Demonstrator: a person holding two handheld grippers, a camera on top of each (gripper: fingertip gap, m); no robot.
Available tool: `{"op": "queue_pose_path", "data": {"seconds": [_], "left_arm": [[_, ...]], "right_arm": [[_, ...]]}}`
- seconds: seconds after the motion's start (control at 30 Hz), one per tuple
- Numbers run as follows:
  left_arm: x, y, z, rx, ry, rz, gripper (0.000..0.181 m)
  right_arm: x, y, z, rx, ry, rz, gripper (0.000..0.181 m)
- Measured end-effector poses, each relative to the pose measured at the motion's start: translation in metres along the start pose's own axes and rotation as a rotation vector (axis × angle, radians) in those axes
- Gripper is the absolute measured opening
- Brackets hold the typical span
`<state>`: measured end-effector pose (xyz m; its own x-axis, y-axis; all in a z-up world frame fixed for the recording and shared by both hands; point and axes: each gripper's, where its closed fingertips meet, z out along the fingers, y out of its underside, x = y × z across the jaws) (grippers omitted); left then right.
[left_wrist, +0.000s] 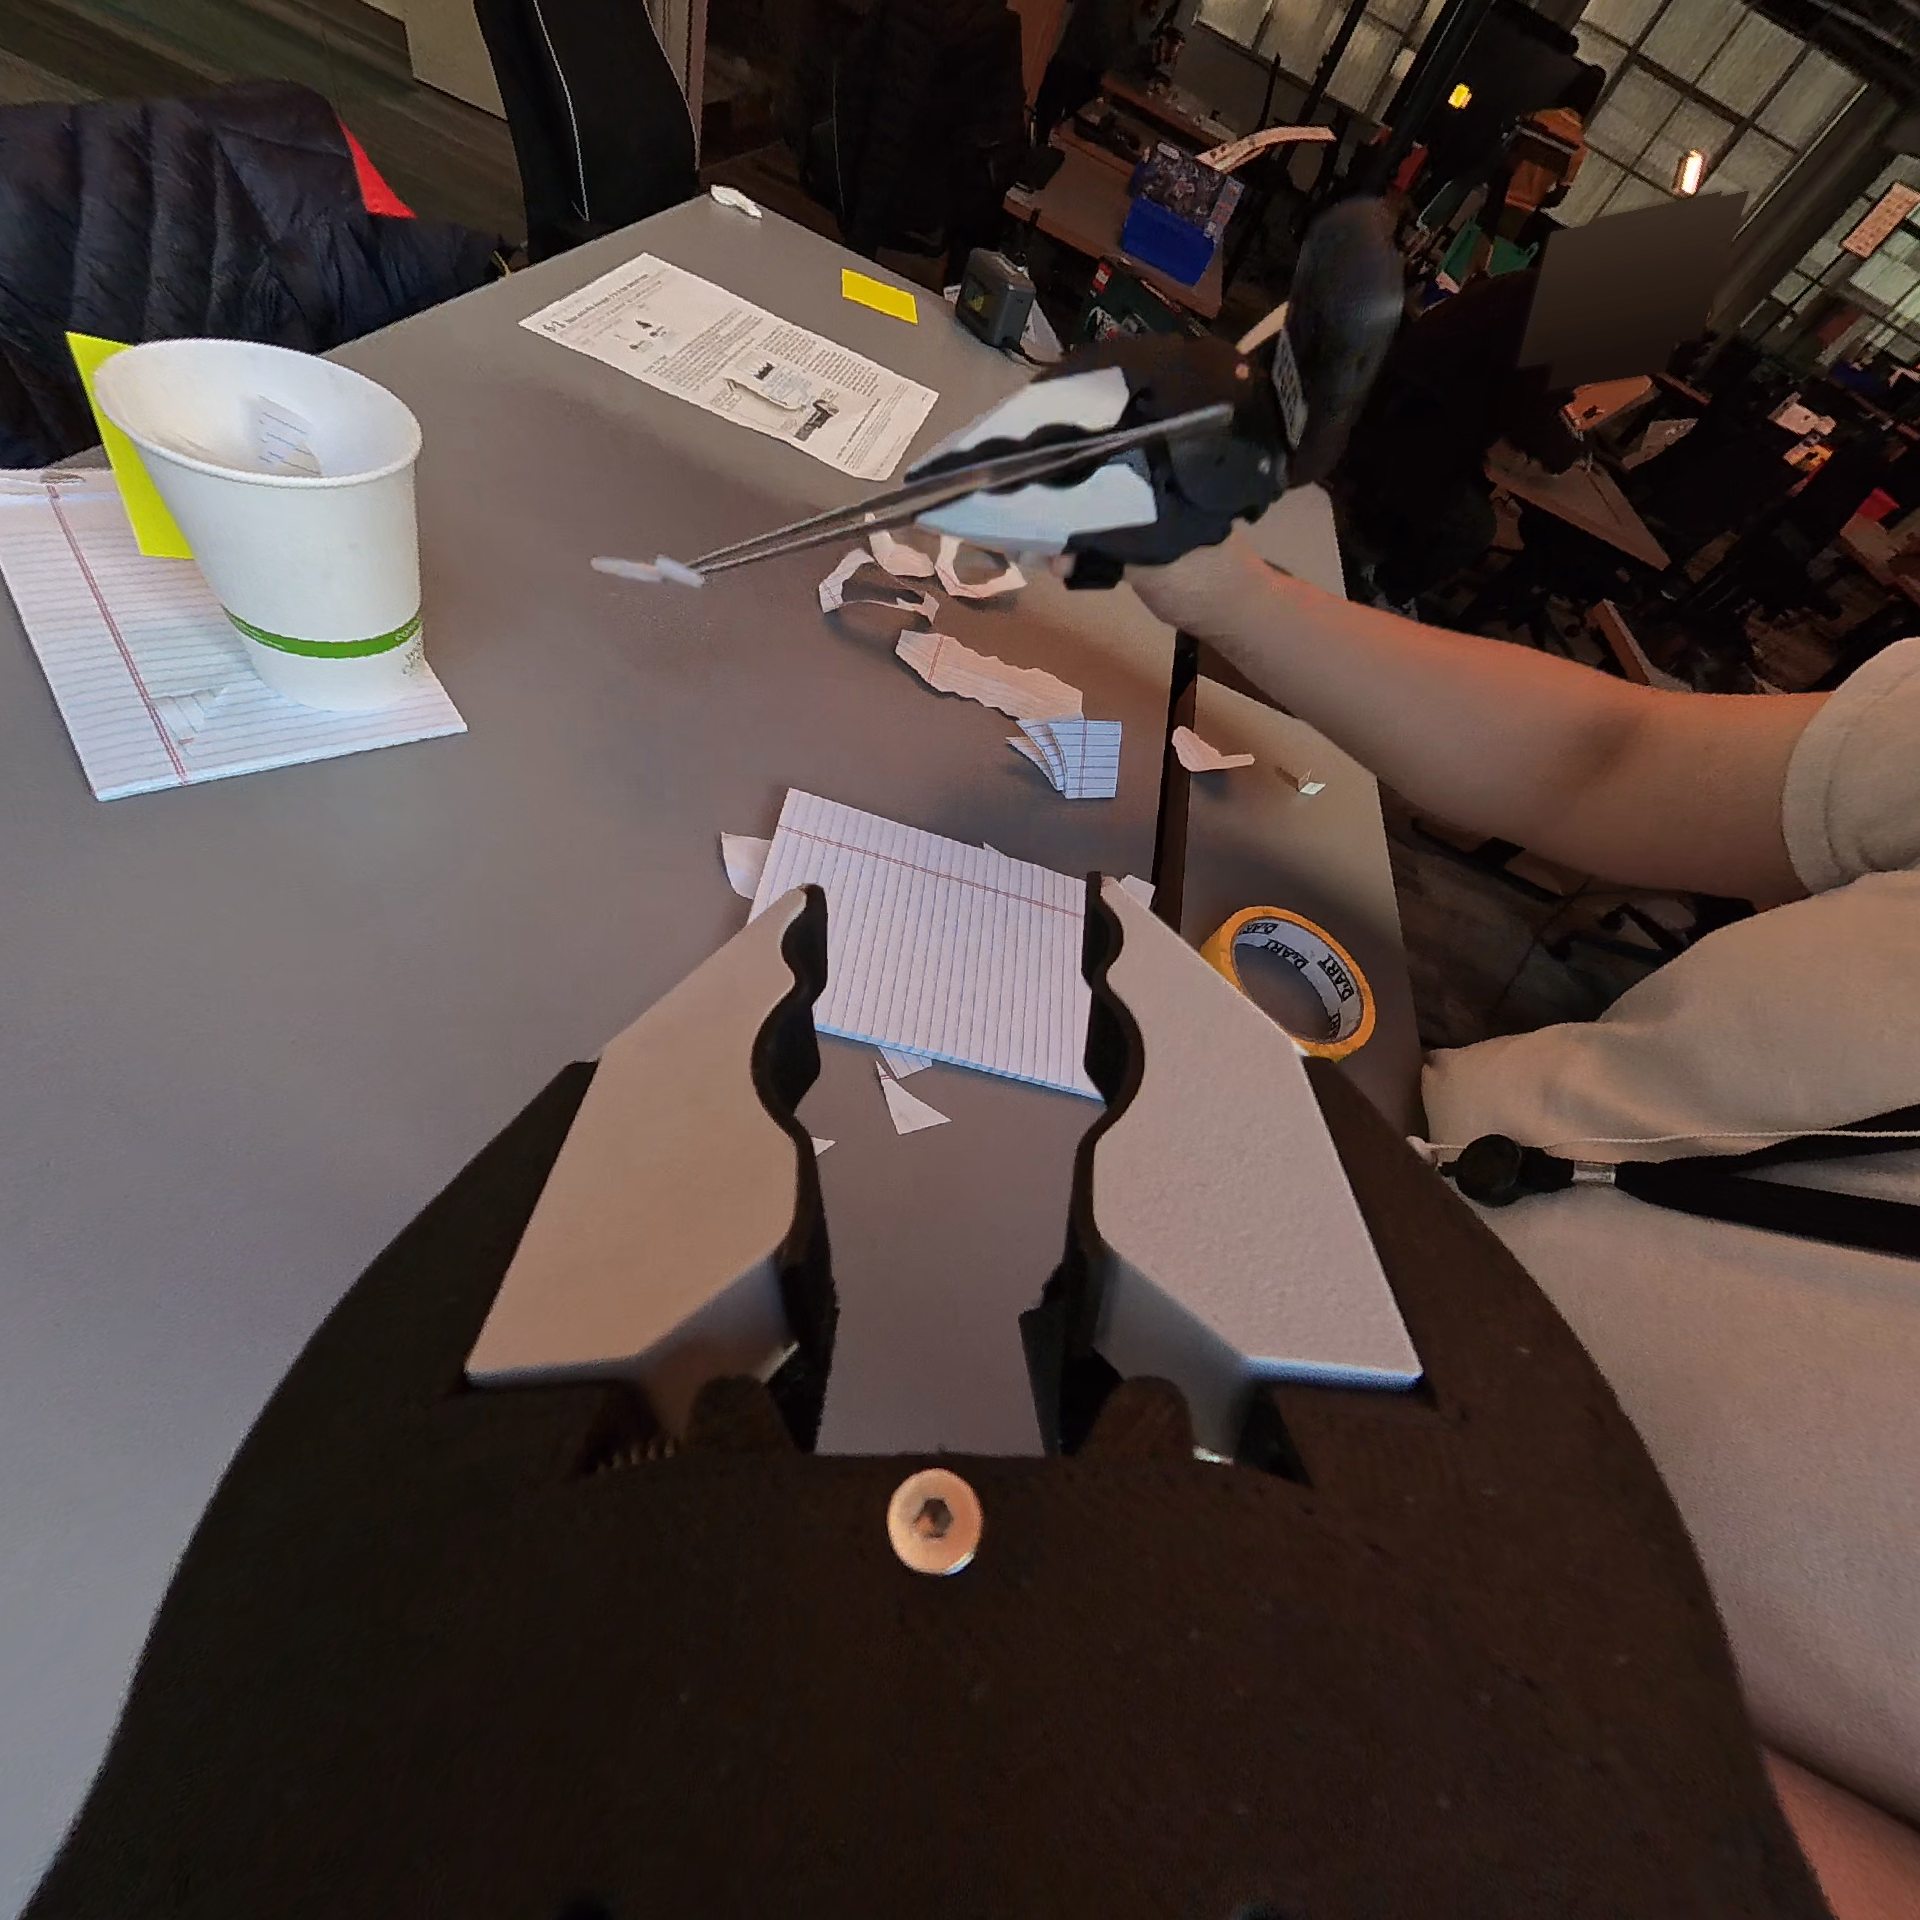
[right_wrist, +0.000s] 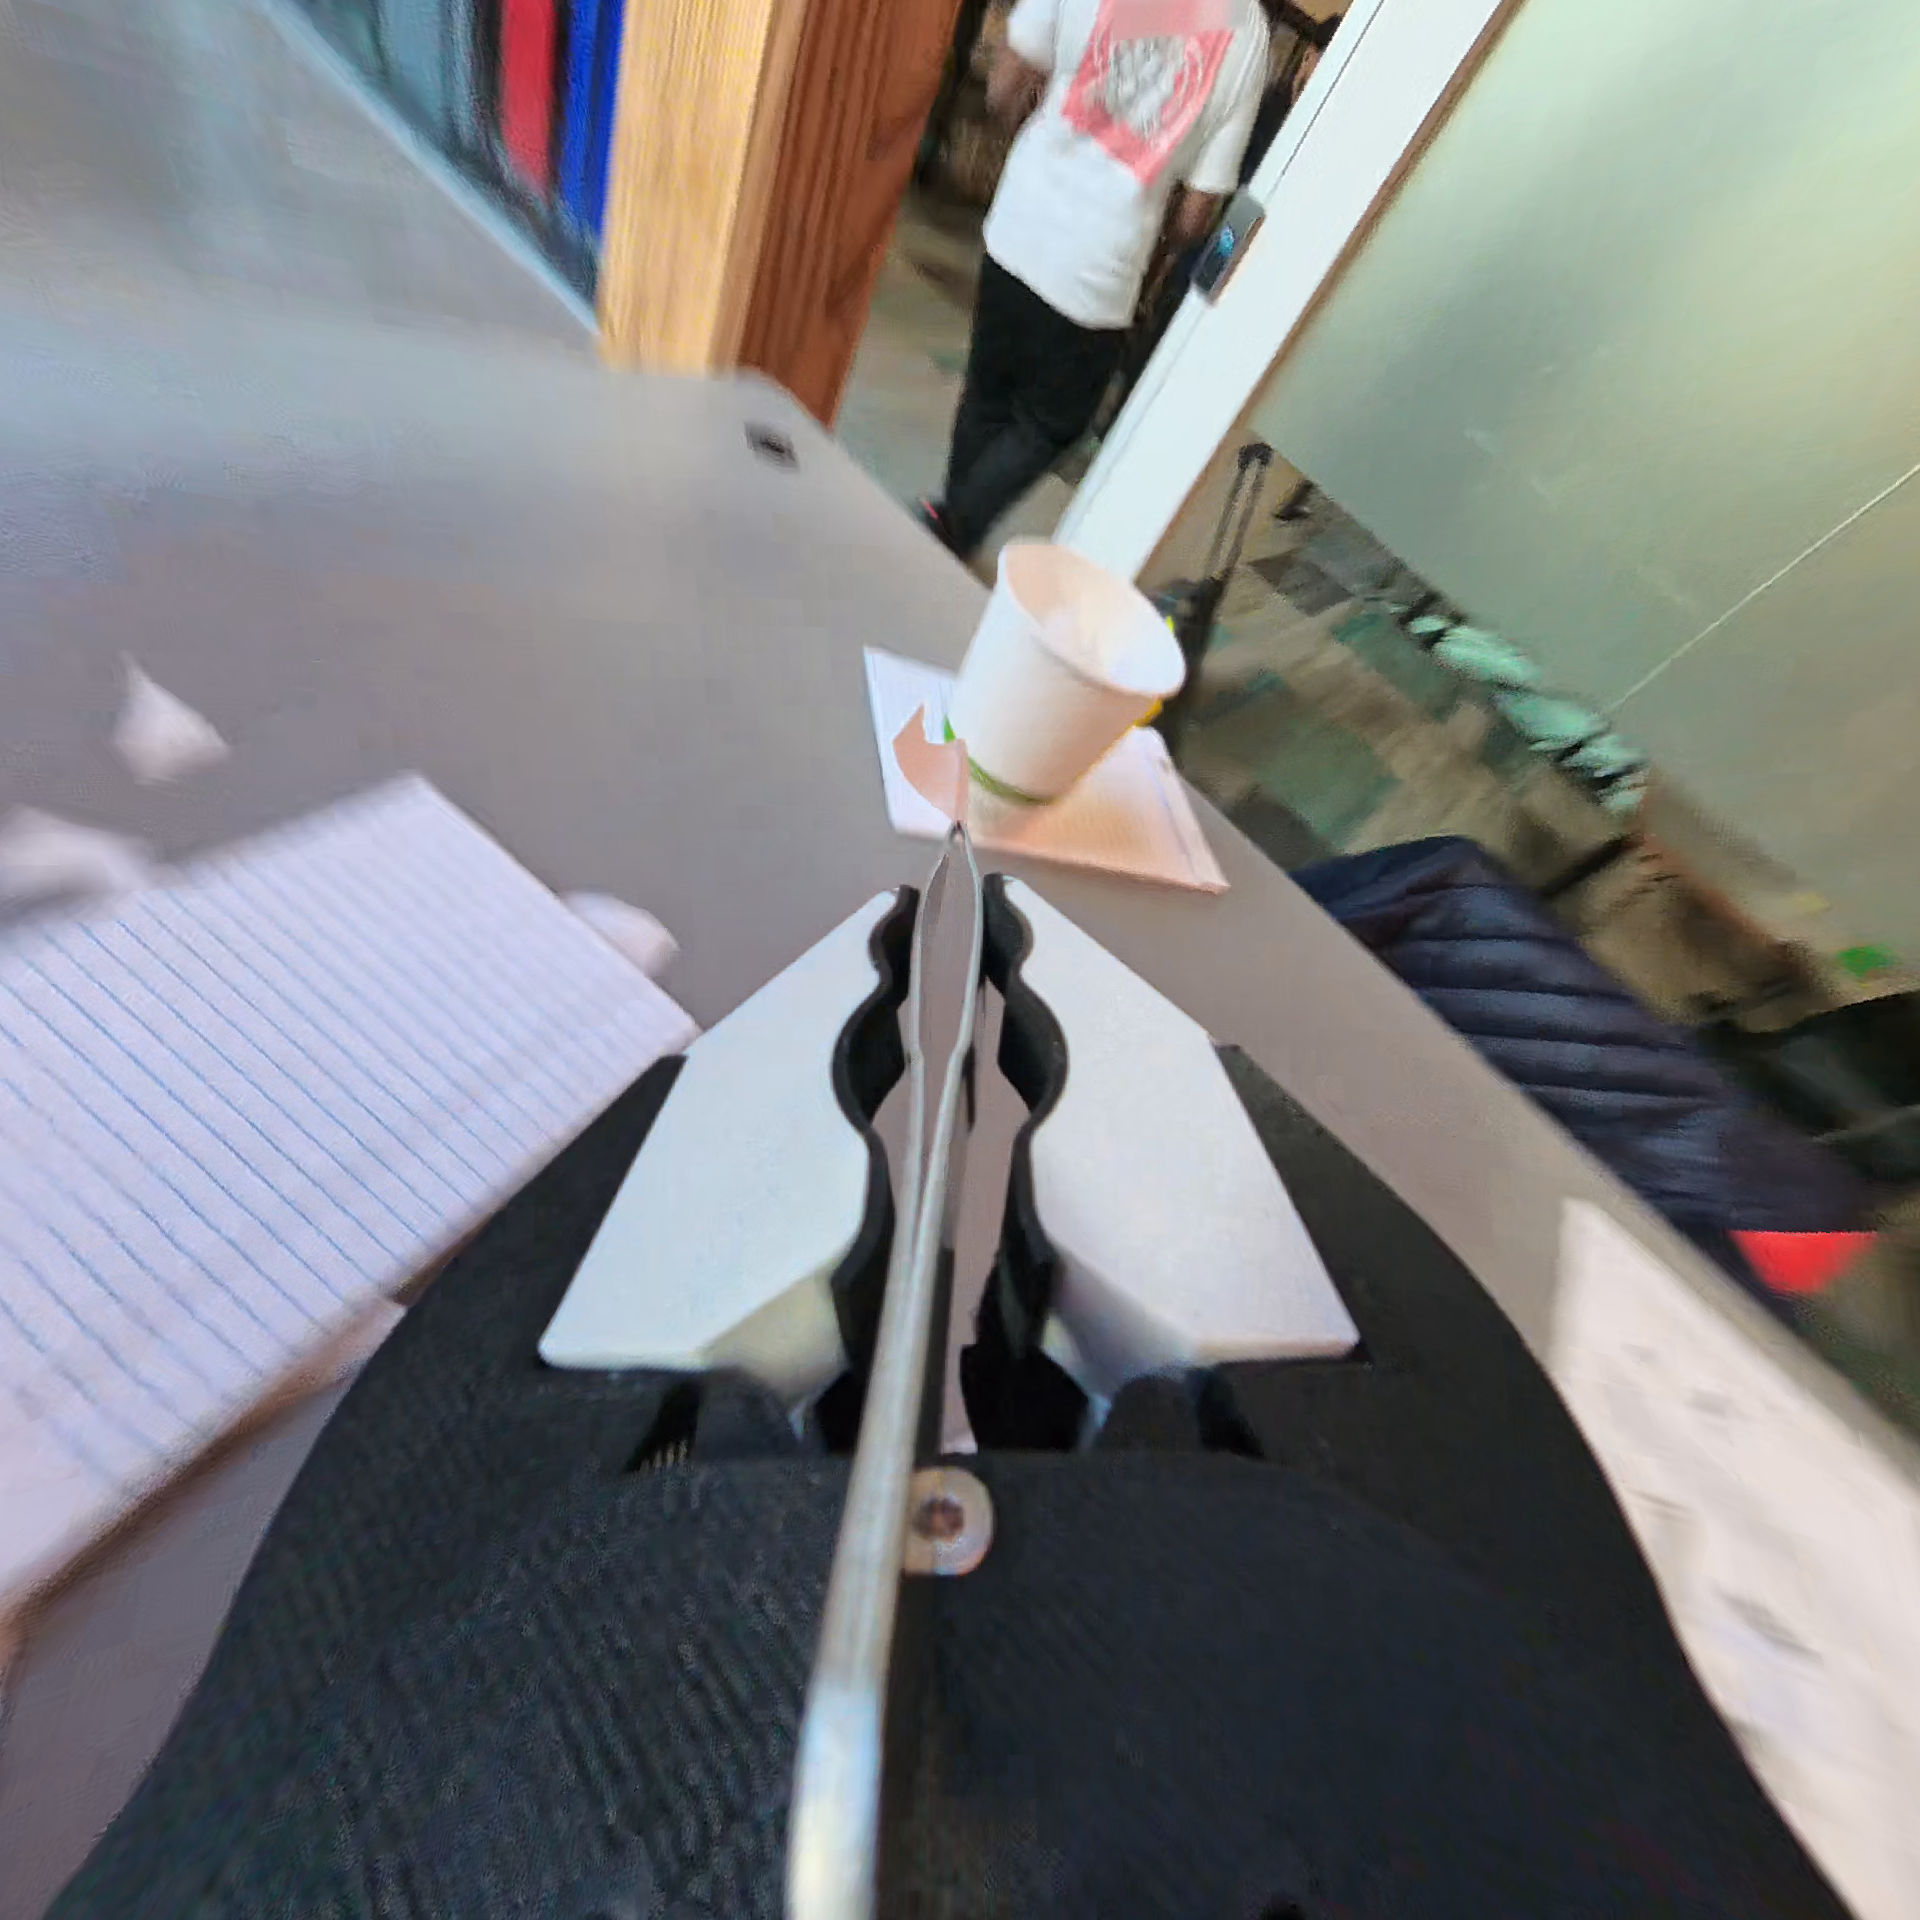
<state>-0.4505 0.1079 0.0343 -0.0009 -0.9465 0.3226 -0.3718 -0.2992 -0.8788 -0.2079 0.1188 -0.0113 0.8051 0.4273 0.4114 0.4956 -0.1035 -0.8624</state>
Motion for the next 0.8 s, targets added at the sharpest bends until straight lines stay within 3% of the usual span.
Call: {"op": "queue_pose_path", "data": {"seconds": [0.13,0.27,0.4,0.53,0.67,0.8], "left_arm": [[0.0,0.001,-0.002,-0.002,-0.011,0.0,0.048],[0.002,-0.001,-0.006,0.006,-0.018,0.011,0.048],[0.002,-0.002,-0.011,0.021,-0.025,0.014,0.048],[0.0,-0.003,-0.015,0.034,-0.031,0.009,0.048],[-0.002,-0.003,-0.017,0.038,-0.035,0.003,0.048],[-0.002,-0.003,-0.02,0.045,-0.04,0.004,0.048]], "right_arm": [[0.024,-0.049,-0.006,0.229,-0.168,0.49,0.011],[0.048,-0.058,0.003,0.295,-0.195,0.651,0.011],[0.068,-0.057,0.024,0.28,-0.174,0.7,0.011],[0.085,-0.049,0.058,0.121,-0.077,0.582,0.013],[0.085,-0.047,0.091,0.001,-0.049,0.488,0.013],[0.077,-0.056,0.099,-0.004,-0.057,0.441,0.012]]}}
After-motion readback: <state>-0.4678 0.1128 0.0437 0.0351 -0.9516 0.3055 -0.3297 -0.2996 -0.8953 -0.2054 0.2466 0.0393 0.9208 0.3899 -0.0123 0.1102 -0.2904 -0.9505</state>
